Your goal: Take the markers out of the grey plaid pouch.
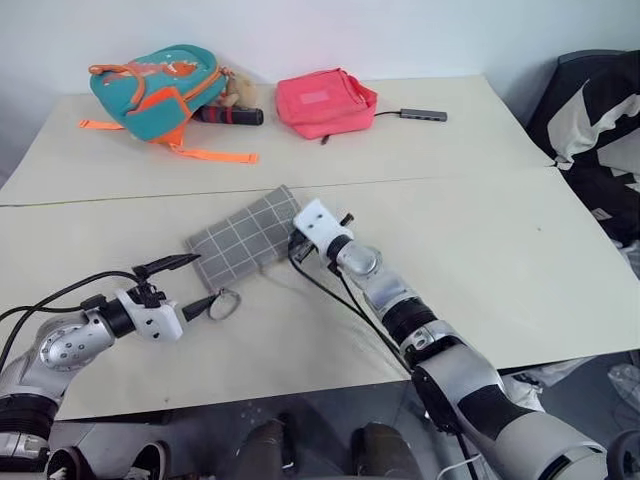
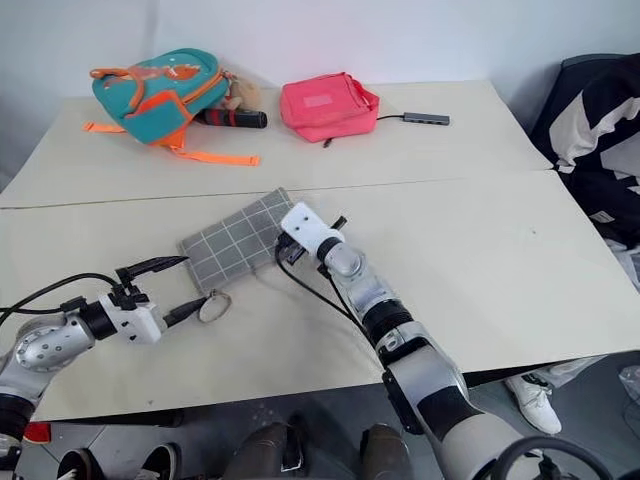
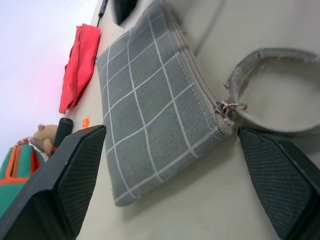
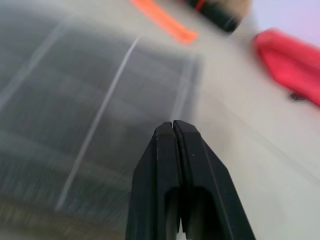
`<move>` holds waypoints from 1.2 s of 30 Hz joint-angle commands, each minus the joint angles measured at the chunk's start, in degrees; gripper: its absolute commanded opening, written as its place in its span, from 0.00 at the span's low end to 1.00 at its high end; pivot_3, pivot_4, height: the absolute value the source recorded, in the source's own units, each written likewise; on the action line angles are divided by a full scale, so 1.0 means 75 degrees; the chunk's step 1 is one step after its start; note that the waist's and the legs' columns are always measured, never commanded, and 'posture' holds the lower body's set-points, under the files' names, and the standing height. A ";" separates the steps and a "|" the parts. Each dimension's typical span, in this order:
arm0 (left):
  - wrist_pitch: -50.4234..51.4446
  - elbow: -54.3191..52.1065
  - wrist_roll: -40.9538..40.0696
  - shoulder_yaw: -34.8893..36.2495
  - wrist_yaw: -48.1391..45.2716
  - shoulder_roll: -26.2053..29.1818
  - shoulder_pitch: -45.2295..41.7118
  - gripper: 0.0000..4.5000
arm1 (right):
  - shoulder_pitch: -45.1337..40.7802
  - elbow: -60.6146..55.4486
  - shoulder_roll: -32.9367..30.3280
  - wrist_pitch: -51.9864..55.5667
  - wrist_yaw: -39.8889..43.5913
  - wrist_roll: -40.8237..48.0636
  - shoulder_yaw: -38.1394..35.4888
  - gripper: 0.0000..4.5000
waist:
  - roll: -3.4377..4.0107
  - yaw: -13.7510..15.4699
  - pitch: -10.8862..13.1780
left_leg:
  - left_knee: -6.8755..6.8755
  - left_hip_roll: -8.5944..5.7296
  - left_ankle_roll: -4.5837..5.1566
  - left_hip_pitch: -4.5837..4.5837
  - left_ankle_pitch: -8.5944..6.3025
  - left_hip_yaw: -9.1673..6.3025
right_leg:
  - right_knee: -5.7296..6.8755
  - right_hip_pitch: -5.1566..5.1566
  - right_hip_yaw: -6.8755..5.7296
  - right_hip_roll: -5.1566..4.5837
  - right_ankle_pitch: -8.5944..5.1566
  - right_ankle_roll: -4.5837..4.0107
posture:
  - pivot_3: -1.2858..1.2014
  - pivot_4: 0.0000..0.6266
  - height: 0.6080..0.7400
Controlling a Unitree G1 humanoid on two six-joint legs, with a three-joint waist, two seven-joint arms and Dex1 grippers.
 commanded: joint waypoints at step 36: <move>-0.0022 0.2191 0.1429 -0.2042 0.0352 -0.0741 -0.2163 0.66 | -0.0258 -0.0177 -0.0034 0.0125 0.0322 0.0212 -0.0325 0.00 | 0.0033 0.0294 -0.0023 | -0.0049 -0.0018 -0.0016 0.0078 0.0021 0.0007 | 0.0001 0.0023 0.0015 -0.0013 -0.0007 -0.0014 | 0.52 0.24 1.00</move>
